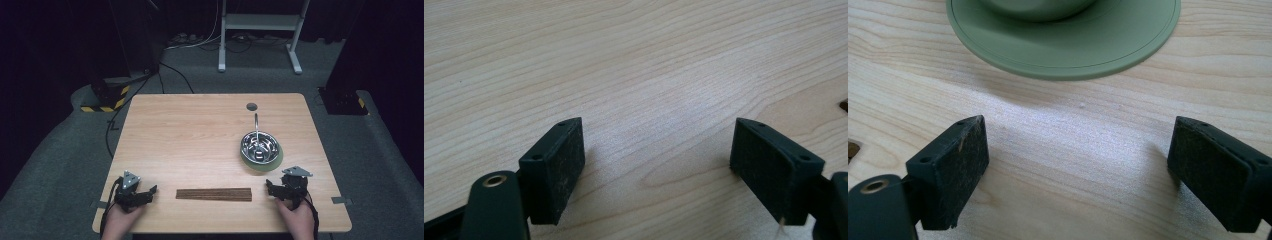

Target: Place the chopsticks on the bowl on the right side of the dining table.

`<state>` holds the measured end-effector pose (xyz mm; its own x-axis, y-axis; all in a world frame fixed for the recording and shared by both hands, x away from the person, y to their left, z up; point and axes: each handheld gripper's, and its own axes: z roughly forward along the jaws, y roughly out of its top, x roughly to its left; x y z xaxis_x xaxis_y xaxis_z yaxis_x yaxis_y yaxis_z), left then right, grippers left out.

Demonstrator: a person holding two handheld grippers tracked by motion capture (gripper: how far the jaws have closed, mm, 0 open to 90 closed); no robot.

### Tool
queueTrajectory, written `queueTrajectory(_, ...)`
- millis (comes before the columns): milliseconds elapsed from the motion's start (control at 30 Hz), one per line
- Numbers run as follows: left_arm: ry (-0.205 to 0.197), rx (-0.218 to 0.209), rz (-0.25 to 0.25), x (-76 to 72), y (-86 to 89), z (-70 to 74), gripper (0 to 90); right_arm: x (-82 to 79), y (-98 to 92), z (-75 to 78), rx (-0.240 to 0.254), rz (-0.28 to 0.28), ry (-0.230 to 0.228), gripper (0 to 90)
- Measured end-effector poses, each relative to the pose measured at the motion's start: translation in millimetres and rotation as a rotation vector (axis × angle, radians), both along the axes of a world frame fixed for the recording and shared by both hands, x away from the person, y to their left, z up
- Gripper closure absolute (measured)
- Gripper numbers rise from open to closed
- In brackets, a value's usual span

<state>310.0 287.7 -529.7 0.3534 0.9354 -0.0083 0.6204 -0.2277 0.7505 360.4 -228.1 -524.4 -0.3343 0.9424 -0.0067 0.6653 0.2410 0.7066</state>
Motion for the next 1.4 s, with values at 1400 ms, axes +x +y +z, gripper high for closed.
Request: queueTrajectory(1400, -0.002, 0.004, 0.000, -0.7, 0.5, 0.3, 23.2, -12.1, 58.3, 28.0, 0.107, 0.294, -0.036, 41.3)
